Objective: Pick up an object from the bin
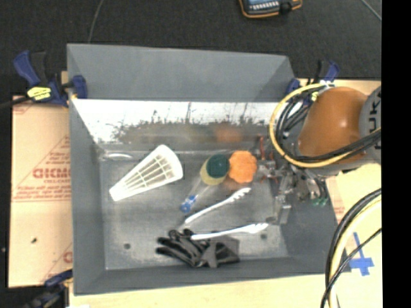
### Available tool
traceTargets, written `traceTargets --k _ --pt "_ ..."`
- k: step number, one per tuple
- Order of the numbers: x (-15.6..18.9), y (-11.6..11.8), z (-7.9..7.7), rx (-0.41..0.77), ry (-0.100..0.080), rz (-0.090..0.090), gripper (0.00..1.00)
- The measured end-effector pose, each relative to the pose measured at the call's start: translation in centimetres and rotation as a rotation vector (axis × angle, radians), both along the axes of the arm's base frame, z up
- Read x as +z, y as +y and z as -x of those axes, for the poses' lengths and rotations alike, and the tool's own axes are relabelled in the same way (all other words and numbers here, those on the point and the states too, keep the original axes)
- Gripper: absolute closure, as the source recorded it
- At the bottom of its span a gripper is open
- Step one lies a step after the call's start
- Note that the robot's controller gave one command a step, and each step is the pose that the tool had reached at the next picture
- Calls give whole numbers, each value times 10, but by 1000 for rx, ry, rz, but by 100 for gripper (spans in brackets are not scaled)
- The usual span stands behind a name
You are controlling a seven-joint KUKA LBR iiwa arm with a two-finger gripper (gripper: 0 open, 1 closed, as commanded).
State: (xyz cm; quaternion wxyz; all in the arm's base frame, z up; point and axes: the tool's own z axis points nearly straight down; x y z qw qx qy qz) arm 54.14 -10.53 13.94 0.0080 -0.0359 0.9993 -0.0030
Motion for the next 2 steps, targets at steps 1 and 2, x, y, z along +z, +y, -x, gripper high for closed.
traceTargets --k 1,2 --pt "-12 16 11 -81 -3 -2 0" --pt "84 20 10 -49 -1 0 0"
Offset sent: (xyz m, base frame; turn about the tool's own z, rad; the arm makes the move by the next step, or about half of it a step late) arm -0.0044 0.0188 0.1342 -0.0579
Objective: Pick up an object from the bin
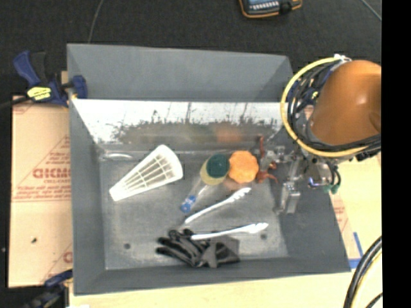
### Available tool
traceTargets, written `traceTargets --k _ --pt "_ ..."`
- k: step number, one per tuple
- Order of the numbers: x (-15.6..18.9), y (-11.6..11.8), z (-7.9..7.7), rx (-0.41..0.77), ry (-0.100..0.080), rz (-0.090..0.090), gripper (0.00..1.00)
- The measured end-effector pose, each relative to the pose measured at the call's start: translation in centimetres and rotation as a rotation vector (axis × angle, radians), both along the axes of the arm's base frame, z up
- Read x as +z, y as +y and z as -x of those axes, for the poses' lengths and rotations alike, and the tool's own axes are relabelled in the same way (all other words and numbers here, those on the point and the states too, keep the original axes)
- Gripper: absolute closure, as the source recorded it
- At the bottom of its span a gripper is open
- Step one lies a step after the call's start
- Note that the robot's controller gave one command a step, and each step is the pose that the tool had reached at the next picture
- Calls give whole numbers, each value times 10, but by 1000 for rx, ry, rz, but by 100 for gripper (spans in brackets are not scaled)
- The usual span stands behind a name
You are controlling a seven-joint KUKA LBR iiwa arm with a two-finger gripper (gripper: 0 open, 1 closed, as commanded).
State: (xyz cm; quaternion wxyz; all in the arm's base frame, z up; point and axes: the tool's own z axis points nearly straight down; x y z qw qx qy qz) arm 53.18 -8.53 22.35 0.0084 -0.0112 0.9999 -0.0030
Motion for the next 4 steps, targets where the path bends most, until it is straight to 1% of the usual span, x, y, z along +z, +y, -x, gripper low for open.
traceTargets --k 1,2,3,4 --pt "-79 14 0 -174 3 -6 0" --pt "-74 21 7 -121 -6 -2 0" --pt "-149 46 -5 -299 8 -9 0" --pt "-134 42 3 -223 -13 -4 0"
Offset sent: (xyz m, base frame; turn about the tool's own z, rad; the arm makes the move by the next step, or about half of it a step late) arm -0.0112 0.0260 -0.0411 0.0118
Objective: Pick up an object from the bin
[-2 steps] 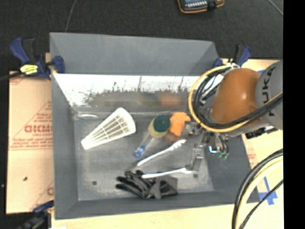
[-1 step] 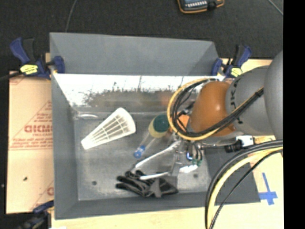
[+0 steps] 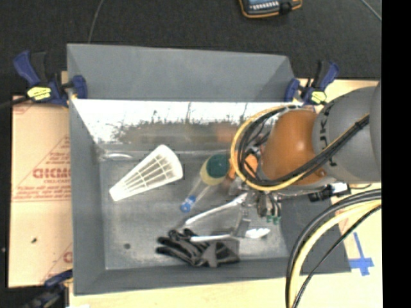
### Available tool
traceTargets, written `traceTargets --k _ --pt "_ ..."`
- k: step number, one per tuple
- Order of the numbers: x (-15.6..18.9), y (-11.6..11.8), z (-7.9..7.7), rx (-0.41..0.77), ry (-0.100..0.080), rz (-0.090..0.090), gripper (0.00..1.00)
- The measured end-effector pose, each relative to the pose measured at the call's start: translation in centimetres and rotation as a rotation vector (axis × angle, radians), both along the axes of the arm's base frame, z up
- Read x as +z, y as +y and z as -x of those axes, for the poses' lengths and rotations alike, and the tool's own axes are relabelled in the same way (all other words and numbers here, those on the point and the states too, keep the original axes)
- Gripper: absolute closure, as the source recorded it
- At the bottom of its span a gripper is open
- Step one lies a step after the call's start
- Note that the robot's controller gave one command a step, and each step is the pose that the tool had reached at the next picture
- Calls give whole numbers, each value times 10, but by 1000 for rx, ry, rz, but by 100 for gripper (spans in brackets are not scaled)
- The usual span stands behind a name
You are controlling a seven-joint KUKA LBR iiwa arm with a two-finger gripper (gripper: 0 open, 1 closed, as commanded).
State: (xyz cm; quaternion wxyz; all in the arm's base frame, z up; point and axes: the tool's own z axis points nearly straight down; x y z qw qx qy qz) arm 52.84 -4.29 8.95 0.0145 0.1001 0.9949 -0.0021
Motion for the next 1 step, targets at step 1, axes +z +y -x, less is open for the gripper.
traceTargets --k 1 --pt "-19 40 -1 -91 15 -7 100"
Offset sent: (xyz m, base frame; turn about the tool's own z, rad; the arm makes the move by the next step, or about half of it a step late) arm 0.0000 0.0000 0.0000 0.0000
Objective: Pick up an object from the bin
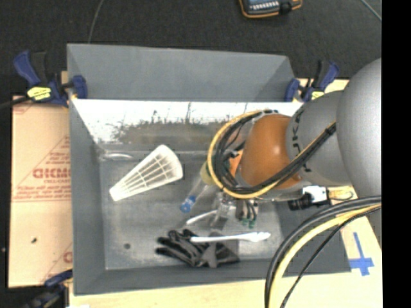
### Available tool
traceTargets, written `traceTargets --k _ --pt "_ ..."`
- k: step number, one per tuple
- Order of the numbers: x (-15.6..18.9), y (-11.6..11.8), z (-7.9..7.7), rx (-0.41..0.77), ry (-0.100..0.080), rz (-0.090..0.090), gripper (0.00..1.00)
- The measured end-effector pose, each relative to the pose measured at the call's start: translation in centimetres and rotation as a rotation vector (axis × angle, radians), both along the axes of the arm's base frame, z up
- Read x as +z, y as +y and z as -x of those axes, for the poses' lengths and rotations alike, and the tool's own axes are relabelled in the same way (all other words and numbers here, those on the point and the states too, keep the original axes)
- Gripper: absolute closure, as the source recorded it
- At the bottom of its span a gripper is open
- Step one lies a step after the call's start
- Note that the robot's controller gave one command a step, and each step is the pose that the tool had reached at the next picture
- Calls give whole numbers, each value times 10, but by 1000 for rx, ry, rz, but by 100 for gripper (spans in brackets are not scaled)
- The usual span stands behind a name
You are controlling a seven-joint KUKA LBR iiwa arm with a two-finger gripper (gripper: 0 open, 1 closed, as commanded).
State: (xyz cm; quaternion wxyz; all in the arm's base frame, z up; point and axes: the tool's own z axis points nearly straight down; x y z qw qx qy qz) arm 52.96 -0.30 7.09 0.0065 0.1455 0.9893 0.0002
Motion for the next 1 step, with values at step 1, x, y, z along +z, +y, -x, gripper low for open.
traceTargets --k 1 --pt "0 0 0 1 0 0 100"
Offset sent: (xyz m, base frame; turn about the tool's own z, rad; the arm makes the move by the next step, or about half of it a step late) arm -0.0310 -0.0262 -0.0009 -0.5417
